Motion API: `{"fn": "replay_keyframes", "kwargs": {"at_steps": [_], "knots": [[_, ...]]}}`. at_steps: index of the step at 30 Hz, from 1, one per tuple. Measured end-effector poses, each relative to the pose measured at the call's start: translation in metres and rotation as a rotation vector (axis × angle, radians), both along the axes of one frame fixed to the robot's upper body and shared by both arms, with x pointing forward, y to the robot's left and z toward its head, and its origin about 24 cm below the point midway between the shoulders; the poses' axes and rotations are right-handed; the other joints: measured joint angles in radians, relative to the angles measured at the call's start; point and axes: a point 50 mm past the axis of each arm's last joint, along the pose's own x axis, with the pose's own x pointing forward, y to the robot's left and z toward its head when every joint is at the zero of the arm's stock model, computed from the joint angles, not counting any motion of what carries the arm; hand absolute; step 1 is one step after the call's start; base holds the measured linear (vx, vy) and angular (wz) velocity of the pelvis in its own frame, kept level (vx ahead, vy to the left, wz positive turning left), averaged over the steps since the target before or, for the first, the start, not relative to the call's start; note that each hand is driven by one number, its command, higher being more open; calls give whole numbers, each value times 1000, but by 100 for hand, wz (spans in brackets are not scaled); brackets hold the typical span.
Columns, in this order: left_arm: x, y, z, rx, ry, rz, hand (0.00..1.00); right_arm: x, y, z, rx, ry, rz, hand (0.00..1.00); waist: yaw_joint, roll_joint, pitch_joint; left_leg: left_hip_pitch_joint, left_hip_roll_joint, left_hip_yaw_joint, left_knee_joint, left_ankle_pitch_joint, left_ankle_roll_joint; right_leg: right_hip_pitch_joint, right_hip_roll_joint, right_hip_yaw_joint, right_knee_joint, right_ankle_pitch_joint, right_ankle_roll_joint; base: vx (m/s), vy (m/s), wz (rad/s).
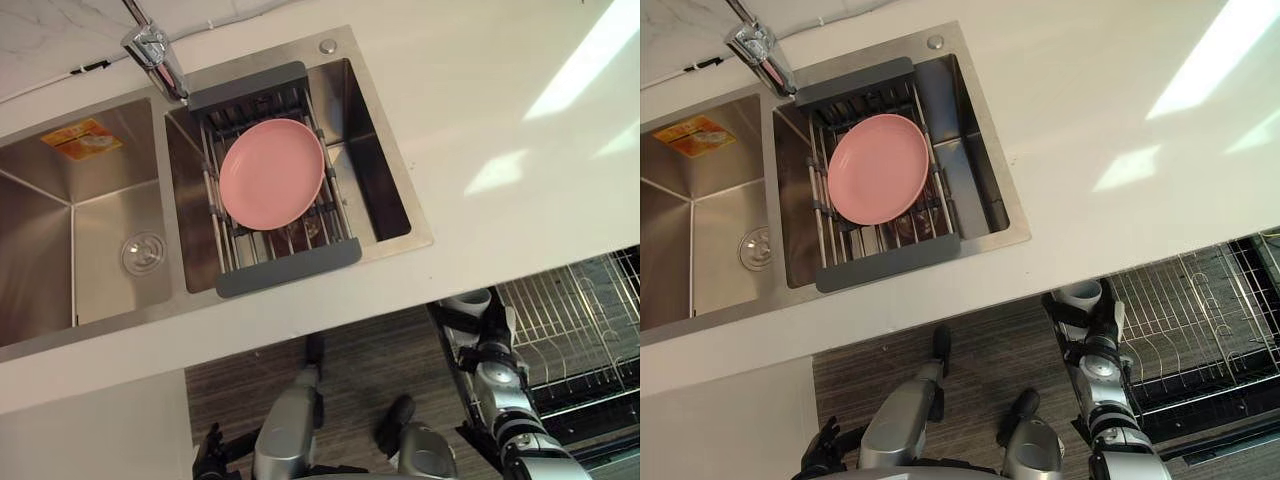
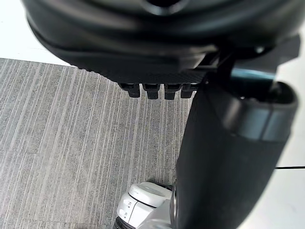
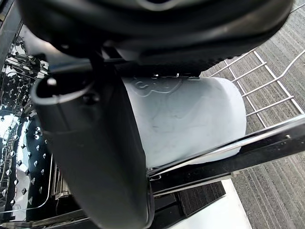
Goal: Walk over to the sink, pick up the cup, carry it to the dishwasher, place the cup inside the dishwasher, then close the dishwasher door
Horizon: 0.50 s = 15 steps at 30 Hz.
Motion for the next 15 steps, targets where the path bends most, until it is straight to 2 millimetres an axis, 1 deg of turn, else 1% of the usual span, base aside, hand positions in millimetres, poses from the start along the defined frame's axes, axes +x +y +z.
{"fn": "replay_keyframes", "kwargs": {"at_steps": [5,10,11,13,14,15], "knots": [[0,-1,0,-3,2,-4,100,-2,1,-1,-9,15,-65,100,4,1,-1,6,1,9,0,0,-1,0,-2,8,2,-1,0,-23,-17,-4],[-2,-1,-1,1,10,0,100,-14,9,-2,-40,-6,-106,100,2,-4,-15,36,5,50,0,-6,-7,2,-8,48,8,1,2,-45,-15,-23],[-4,0,-2,4,17,6,100,-19,11,-2,-63,-10,-114,100,1,-7,-26,44,8,63,0,-10,-11,1,-9,62,7,1,2,-47,-20,-32],[-8,1,-3,11,36,19,100,-27,12,-3,-85,-13,-130,100,-2,-15,-50,56,13,85,0,-17,-6,1,-7,84,1,5,2,-39,-25,-39],[-14,2,-4,17,56,34,100,-35,13,-4,-77,-14,-144,100,-8,-27,-77,67,19,104,0,-24,-1,2,1,105,-18,15,0,-20,-29,-45],[-18,4,-4,21,64,46,100,-38,14,-5,-69,-14,-149,100,-13,-36,-91,75,23,118,0,-29,0,5,6,118,-28,20,-1,-14,-30,-48]]}}
